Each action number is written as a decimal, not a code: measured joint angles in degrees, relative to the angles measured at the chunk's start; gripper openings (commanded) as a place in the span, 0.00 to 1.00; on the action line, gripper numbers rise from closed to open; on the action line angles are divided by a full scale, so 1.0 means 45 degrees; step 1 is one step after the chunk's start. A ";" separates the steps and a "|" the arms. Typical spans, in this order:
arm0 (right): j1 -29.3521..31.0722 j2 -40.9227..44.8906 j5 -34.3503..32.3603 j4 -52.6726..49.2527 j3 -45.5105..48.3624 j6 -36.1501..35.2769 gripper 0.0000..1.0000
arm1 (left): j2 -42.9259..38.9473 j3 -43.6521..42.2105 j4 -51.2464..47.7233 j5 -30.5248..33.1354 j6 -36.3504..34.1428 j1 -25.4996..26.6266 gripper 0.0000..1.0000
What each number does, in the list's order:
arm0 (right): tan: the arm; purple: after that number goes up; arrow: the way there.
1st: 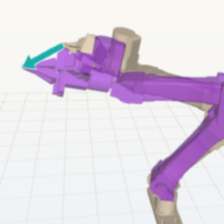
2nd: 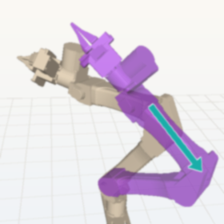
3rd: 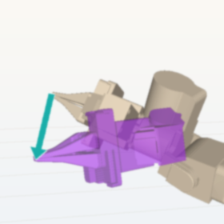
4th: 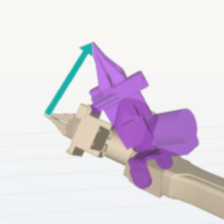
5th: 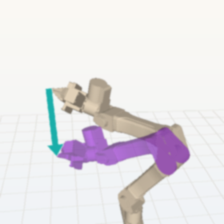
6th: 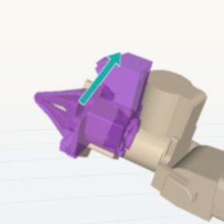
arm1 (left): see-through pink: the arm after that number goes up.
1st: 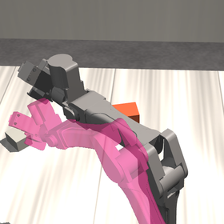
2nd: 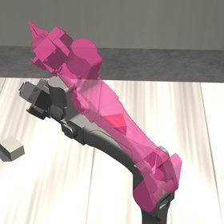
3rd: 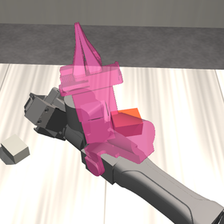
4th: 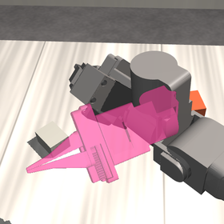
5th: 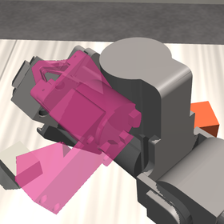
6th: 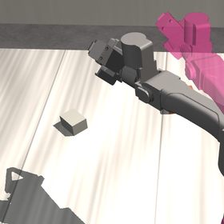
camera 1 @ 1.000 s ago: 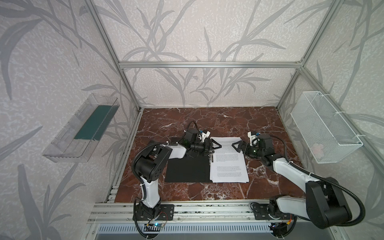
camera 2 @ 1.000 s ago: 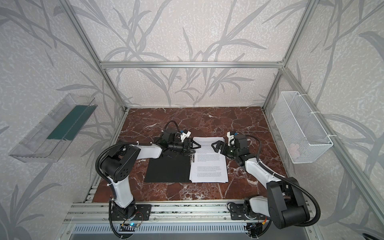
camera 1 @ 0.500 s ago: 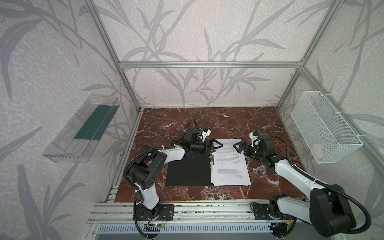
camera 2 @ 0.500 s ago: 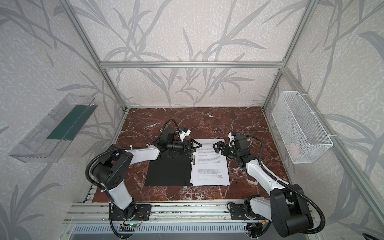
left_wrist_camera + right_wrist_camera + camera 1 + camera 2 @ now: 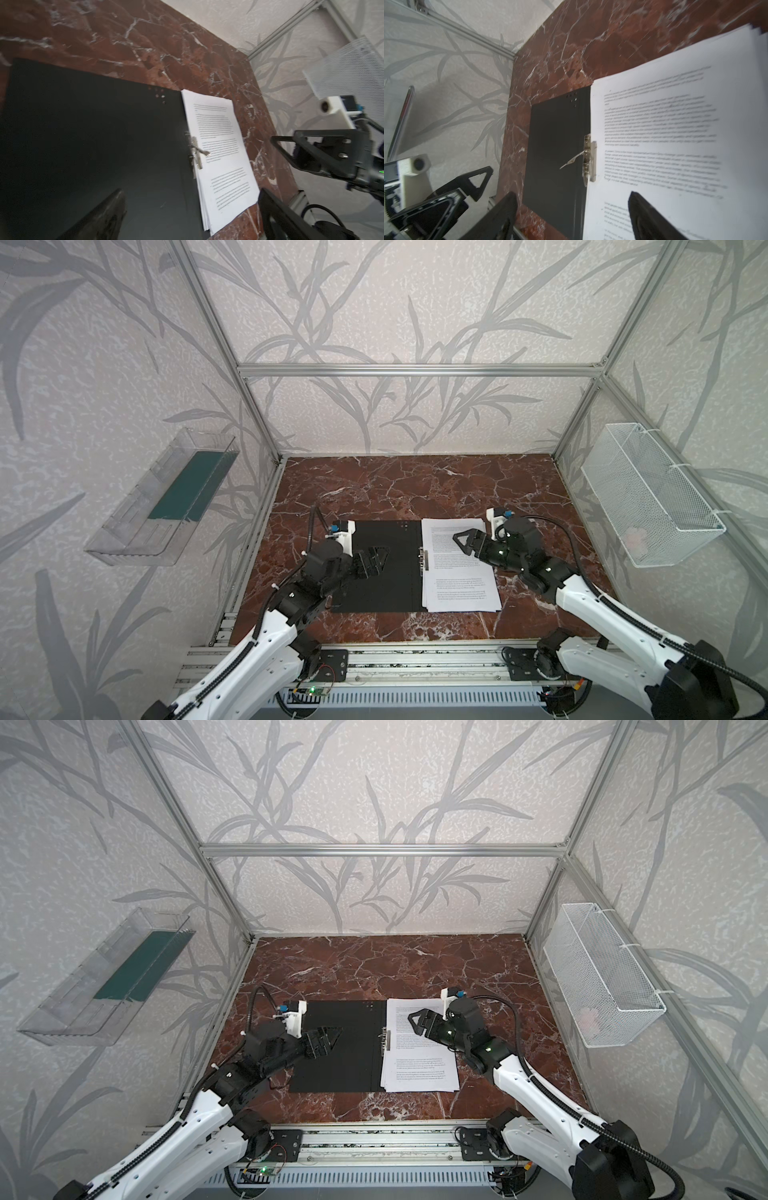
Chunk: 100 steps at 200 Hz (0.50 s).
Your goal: Put the files into the folder
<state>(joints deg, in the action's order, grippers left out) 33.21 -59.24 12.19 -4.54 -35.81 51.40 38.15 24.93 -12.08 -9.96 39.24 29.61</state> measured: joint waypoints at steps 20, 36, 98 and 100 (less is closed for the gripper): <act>0.1734 -0.1224 -0.1049 -0.0019 -0.0627 0.1137 0.70 | -0.0709 -0.1234 -0.0262 0.0534 0.0277 -0.0005 0.99; 0.2526 -0.2380 -0.1579 -0.0078 -0.1175 0.1957 0.69 | -0.0748 -0.2055 -0.0272 0.0738 0.0374 -0.0010 0.99; 0.3410 -0.5435 -0.2302 0.0374 -0.2244 0.4197 0.32 | 0.1370 -0.2977 0.0816 0.1010 0.0408 -0.0024 0.99; 0.3410 -0.5464 -0.2317 0.0389 -0.2244 0.4187 0.32 | 0.1447 -0.3007 0.0923 0.1015 0.0408 -0.0024 0.99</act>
<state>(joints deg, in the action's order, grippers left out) 48.56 -83.83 1.76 -2.79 -45.91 70.24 44.66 11.40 -7.92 -5.39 41.08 29.50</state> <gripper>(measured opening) 0.353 0.991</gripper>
